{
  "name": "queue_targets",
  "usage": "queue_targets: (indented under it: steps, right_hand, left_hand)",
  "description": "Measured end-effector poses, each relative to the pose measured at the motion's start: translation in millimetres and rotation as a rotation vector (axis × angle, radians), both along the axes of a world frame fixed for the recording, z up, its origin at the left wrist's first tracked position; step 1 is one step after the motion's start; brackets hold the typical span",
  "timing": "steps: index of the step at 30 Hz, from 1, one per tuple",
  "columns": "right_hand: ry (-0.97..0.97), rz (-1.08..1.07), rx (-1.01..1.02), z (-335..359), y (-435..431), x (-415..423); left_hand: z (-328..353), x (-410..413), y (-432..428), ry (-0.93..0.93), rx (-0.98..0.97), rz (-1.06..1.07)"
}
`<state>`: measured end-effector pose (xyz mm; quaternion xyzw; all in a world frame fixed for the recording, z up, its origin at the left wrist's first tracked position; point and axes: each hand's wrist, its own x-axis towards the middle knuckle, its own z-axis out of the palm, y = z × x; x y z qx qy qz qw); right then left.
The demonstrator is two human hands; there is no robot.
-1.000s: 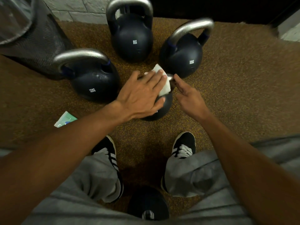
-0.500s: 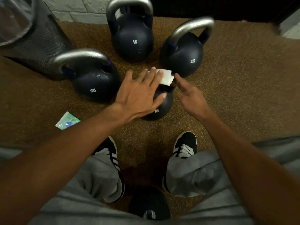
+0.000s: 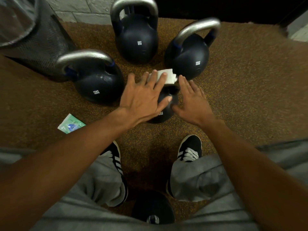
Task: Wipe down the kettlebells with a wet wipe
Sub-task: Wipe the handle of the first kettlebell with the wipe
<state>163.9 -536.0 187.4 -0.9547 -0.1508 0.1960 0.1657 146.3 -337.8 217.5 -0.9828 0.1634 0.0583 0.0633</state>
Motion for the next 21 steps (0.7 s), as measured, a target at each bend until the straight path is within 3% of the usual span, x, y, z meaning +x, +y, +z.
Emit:
queue_targets:
  steps: [4,8,12,17,21]
  right_hand:
    - [-0.045,0.035,-0.062,1.1,2.7,-2.6]
    - [-0.049,0.021,-0.065,-0.3,3.6,-2.7]
    - [0.004,-0.014,-0.004,-3.0,4.2,-2.9]
    - [-0.002,-0.068,0.074,-9.5,3.6,-1.0]
    - [0.007,-0.074,0.105,-7.2,4.4,-0.3]
  left_hand:
    - [-3.7,-9.9,-0.1,-0.010,0.044,-0.093]
    - [2.3,-1.2,1.8,0.014,0.010,0.027]
    - [-2.8,-13.2,0.2,0.003,0.061,-0.070]
    - [0.5,0.8,-8.9,0.007,-0.014,0.039]
    - [-3.8,-17.9,-1.2,-0.008,0.035,-0.065]
